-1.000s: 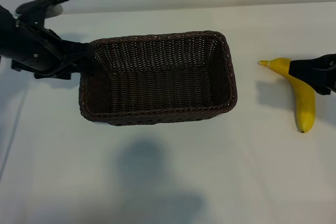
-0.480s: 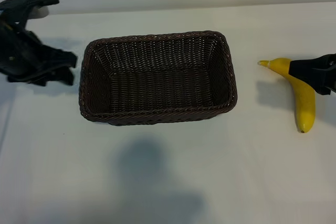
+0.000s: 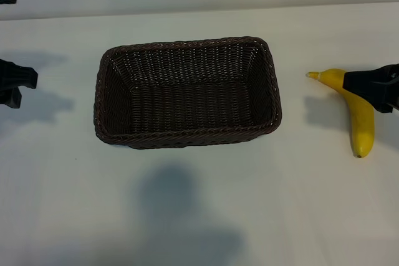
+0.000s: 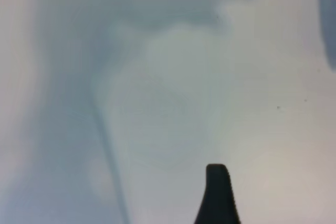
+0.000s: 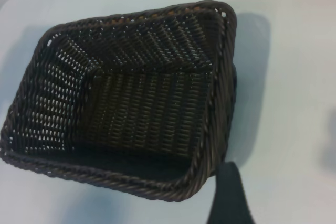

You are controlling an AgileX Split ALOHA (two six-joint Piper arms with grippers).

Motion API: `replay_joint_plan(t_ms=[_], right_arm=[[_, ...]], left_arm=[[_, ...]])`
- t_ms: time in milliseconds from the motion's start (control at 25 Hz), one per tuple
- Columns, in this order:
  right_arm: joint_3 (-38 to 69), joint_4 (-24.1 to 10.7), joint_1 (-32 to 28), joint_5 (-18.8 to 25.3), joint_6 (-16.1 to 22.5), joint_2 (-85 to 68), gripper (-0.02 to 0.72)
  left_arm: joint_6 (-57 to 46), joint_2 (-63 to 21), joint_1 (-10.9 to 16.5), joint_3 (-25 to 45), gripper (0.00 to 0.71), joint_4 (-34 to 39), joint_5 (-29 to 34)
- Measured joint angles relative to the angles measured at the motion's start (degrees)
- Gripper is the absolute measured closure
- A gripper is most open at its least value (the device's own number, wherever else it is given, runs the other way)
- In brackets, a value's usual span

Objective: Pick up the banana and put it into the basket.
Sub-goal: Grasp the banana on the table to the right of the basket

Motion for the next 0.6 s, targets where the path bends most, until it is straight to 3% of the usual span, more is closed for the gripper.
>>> replay_joint_plan(t_ms=[240, 600], right_arm=[[0.00, 0.00, 0.00, 0.00, -0.91, 0.00, 0.202], [0.00, 0.00, 0.00, 0.00, -0.92, 0.00, 0.202]], left_arm=[[6.70, -2.90, 0.00, 5.87, 0.138, -5.23, -1.19], [6.07, -14.10, 0.00, 14.84, 0.138, -5.51, -0.87]])
